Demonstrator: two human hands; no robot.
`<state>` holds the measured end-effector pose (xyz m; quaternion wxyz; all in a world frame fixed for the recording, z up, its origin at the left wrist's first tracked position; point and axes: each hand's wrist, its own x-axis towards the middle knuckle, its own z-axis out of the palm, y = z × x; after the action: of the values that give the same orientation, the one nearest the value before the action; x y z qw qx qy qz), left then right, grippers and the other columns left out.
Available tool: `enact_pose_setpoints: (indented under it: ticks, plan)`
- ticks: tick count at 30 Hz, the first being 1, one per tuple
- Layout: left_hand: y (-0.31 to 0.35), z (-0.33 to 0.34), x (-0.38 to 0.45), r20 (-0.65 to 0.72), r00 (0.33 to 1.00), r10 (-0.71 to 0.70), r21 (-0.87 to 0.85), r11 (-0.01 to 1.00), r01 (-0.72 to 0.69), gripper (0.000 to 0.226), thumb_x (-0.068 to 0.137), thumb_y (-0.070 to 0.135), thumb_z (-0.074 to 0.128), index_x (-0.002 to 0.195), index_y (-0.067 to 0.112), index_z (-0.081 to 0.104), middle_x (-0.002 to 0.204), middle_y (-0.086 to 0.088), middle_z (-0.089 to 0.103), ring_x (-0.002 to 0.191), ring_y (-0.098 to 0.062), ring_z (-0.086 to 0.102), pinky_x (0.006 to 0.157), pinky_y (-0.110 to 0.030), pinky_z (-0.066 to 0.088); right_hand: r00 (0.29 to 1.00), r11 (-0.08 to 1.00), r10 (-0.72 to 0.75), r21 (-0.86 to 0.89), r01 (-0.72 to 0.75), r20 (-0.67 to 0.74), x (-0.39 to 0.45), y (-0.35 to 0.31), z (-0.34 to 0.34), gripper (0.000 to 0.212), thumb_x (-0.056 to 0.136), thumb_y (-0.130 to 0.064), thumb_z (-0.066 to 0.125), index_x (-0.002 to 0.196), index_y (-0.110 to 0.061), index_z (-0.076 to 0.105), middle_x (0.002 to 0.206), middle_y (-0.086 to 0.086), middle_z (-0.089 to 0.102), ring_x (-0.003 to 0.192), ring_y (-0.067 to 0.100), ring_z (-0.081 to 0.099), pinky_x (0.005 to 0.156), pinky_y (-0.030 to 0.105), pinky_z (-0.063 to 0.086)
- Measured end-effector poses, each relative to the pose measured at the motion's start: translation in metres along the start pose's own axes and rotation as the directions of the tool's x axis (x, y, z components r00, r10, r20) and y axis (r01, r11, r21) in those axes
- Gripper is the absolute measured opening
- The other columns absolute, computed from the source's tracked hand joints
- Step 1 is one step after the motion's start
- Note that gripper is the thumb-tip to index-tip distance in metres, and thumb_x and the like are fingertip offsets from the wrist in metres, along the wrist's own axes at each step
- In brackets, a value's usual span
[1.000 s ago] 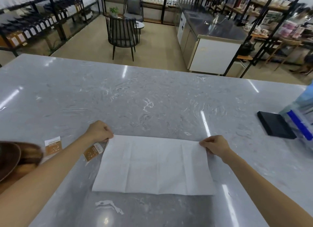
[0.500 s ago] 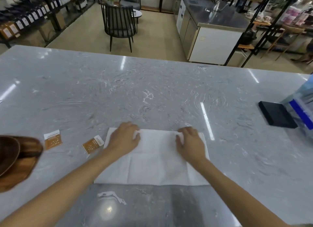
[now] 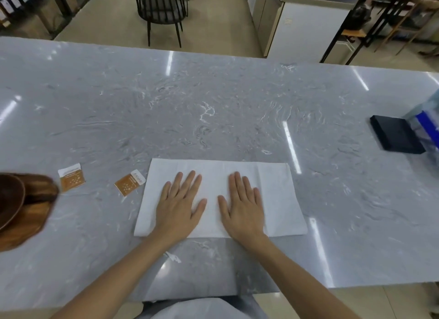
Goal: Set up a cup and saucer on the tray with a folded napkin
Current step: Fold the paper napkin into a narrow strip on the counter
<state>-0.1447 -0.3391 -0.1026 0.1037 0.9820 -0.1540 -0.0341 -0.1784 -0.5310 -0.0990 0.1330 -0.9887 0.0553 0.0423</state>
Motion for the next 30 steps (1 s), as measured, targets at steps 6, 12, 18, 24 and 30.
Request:
enact_pose_setpoints:
  ticks: [6, 12, 18, 24, 30]
  plan:
    - [-0.035, -0.009, -0.019, -0.027, 0.997, -0.076, 0.034, 0.996, 0.077, 0.076, 0.097, 0.061, 0.018, 0.161, 0.019, 0.015, 0.169, 0.001, 0.013, 0.157, -0.023, 0.01, 0.127, -0.046, 0.014, 0.986, 0.986, 0.161, -0.023, -0.162, -0.053, -0.021, 0.086, -0.016, 0.074, 0.102, -0.062, 0.009, 0.164, -0.023, -0.002, 0.173, -0.005, -0.004, 0.159, 0.017, -0.004, 0.13, 0.043, 0.001]
    - [-0.031, -0.014, -0.02, -0.031, 0.995, -0.097, 0.015, 0.995, 0.098, 0.082, 0.094, 0.062, 0.016, 0.161, 0.014, 0.014, 0.169, -0.004, 0.012, 0.157, -0.023, 0.01, 0.127, -0.045, 0.011, 0.983, 0.985, 0.174, -0.014, -0.175, -0.053, -0.033, 0.118, -0.029, 0.071, 0.104, -0.057, 0.011, 0.164, -0.021, 0.001, 0.173, -0.004, -0.001, 0.159, 0.017, -0.001, 0.13, 0.043, 0.003]
    - [-0.029, -0.018, -0.017, 0.021, 0.995, -0.093, -0.029, 0.995, 0.094, 0.086, 0.092, 0.064, 0.012, 0.161, 0.013, 0.013, 0.17, -0.005, 0.007, 0.157, -0.024, 0.003, 0.128, -0.046, 0.006, 0.935, 0.933, 0.335, 0.176, -0.313, -0.112, -0.048, 0.116, -0.048, 0.069, 0.103, -0.045, 0.047, 0.158, -0.006, 0.03, 0.16, 0.018, 0.038, 0.146, 0.036, 0.036, 0.117, 0.05, 0.034]
    - [0.007, -0.032, 0.014, 0.004, 0.996, 0.094, -0.196, 0.976, -0.092, 0.051, 0.1, 0.031, 0.05, 0.146, 0.009, 0.046, 0.163, -0.007, 0.032, 0.156, -0.025, 0.014, 0.127, -0.039, 0.014, 0.89, 0.874, 0.455, 0.174, -0.454, 0.037, -0.07, 0.133, -0.068, 0.062, 0.097, -0.045, 0.06, 0.14, -0.006, 0.039, 0.132, 0.022, 0.057, 0.102, 0.043, 0.066, 0.07, 0.039, 0.046]
    - [0.099, -0.047, 0.081, 0.09, 0.889, 0.449, -0.241, 0.876, -0.418, 0.042, 0.099, 0.01, 0.048, 0.141, 0.013, 0.054, 0.151, -0.004, 0.048, 0.143, -0.022, 0.038, 0.113, -0.04, 0.039, 0.856, 0.829, 0.498, 0.215, -0.517, 0.14, -0.075, 0.133, -0.073, 0.045, 0.094, -0.045, 0.065, 0.116, -0.01, 0.048, 0.101, 0.01, 0.067, 0.087, 0.033, 0.065, 0.067, 0.033, 0.043]
